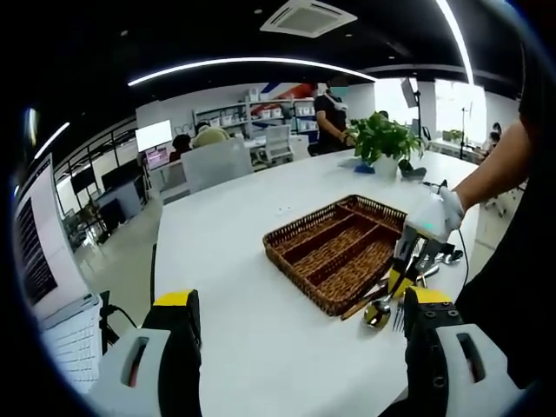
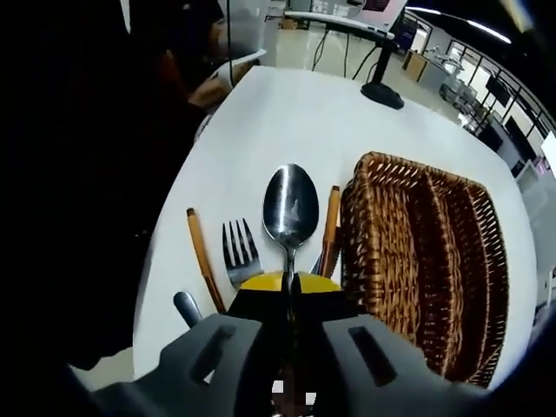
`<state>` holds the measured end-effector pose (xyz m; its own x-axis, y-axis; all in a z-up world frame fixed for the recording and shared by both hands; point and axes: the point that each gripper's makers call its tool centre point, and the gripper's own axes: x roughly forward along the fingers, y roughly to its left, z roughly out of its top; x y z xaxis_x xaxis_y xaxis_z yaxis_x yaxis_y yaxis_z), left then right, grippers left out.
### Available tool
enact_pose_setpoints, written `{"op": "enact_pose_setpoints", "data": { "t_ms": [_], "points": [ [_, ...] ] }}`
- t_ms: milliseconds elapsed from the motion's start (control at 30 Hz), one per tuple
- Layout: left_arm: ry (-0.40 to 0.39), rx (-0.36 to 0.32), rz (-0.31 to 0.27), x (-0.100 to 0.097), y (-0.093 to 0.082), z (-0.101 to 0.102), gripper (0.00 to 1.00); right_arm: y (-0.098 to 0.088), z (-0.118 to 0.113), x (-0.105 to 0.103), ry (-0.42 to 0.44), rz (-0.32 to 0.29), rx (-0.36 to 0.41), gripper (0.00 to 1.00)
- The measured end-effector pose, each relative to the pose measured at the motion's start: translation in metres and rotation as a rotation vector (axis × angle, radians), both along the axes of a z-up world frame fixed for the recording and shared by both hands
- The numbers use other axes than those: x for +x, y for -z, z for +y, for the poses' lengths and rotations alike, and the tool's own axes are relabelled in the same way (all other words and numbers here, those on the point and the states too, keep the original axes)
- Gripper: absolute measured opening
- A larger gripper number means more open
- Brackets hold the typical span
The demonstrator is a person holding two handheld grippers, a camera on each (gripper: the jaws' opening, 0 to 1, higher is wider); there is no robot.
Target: Arrange the knives, forks, and spoons in their matching storage slots by inserting each utensil handle-first until every utensil is classified and aligned in the correct compartment
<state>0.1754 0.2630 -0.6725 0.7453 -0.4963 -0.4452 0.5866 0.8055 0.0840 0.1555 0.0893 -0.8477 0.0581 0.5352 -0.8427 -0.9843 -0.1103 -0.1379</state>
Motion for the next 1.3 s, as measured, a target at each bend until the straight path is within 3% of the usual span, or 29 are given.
{"op": "enact_pose_setpoints", "data": {
  "t_ms": [367, 667, 833, 1300],
  "points": [
    [0.012, -0.012, -0.011, -0.002, -0.002, -0.007, 1.0, -0.027, -0.006, -0.006, 0.018, 0.003, -0.027, 0.0],
    [0.021, -0.017, -0.01, -0.01, -0.002, -0.01, 1.0, -0.052, -0.01, -0.004, -0.002, -0.048, -0.045, 0.0],
    [0.009, -0.04, -0.015, -0.011, -0.003, -0.011, 1.0, -0.07, -0.01, -0.004, 0.014, -0.041, -0.046, 0.0],
    [0.036, -0.042, -0.012, -0.013, 0.001, -0.022, 1.0, -0.12, -0.018, 0.013, 0.049, -0.092, -0.068, 0.0]
  ]
}}
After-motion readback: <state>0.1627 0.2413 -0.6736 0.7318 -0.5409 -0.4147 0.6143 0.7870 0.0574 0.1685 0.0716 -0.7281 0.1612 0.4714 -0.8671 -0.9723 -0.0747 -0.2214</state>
